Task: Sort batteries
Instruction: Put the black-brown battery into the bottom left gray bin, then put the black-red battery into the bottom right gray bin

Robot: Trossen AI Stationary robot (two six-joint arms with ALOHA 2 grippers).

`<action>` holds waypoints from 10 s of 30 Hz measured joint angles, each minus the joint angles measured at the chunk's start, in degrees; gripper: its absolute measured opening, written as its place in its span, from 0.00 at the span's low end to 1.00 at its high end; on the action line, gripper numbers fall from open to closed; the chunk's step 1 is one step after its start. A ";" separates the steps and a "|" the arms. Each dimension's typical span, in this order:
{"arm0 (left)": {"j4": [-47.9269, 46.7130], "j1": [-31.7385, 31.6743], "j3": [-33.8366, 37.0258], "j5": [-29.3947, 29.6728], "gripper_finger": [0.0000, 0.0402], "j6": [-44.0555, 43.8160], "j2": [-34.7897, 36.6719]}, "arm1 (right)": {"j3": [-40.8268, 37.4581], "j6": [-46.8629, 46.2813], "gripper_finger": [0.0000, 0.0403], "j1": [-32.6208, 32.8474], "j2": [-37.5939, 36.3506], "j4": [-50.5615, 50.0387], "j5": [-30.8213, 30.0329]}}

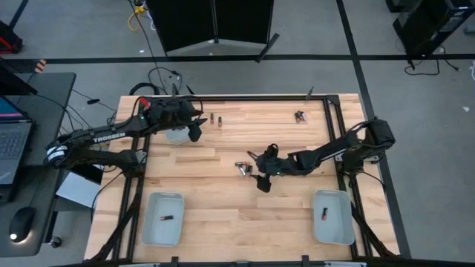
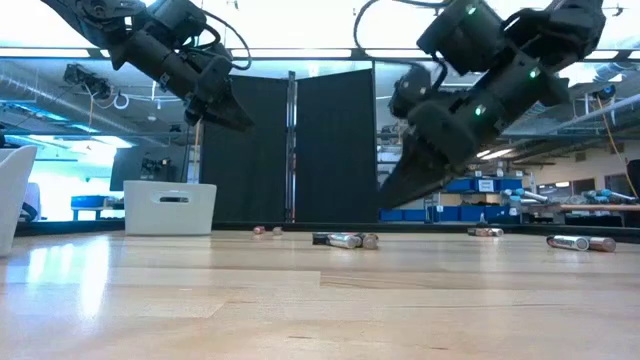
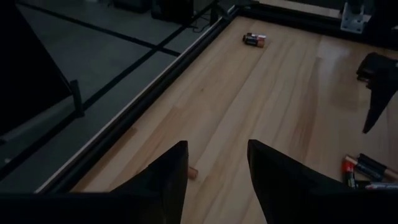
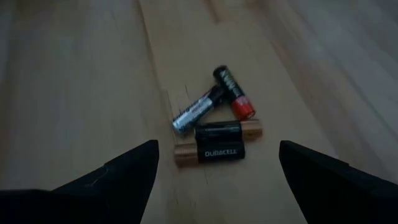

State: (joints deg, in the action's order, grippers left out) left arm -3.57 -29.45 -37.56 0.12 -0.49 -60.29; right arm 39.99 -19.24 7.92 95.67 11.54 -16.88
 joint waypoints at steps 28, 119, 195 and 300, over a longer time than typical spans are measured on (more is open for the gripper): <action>-0.57 1.14 0.00 -0.02 0.43 0.02 0.00 | 5.87 1.81 0.73 -0.21 9.17 -3.25 0.72; 56.69 14.73 -1.42 -27.81 0.13 -31.41 -28.08 | 5.81 33.31 0.67 -2.69 -7.34 13.77 -16.40; -35.05 71.10 5.27 -3.63 0.27 -59.80 -8.09 | 5.77 27.82 0.09 -6.95 -7.34 4.65 -6.91; 33.90 24.17 13.46 -7.21 0.02 1.64 -4.20 | 10.63 -2.06 0.77 -31.99 -16.14 -49.88 4.02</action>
State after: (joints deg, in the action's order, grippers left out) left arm 30.33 -5.28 -24.10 -7.09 1.15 -64.49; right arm 50.62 -21.30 -24.07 79.53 -38.34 -12.86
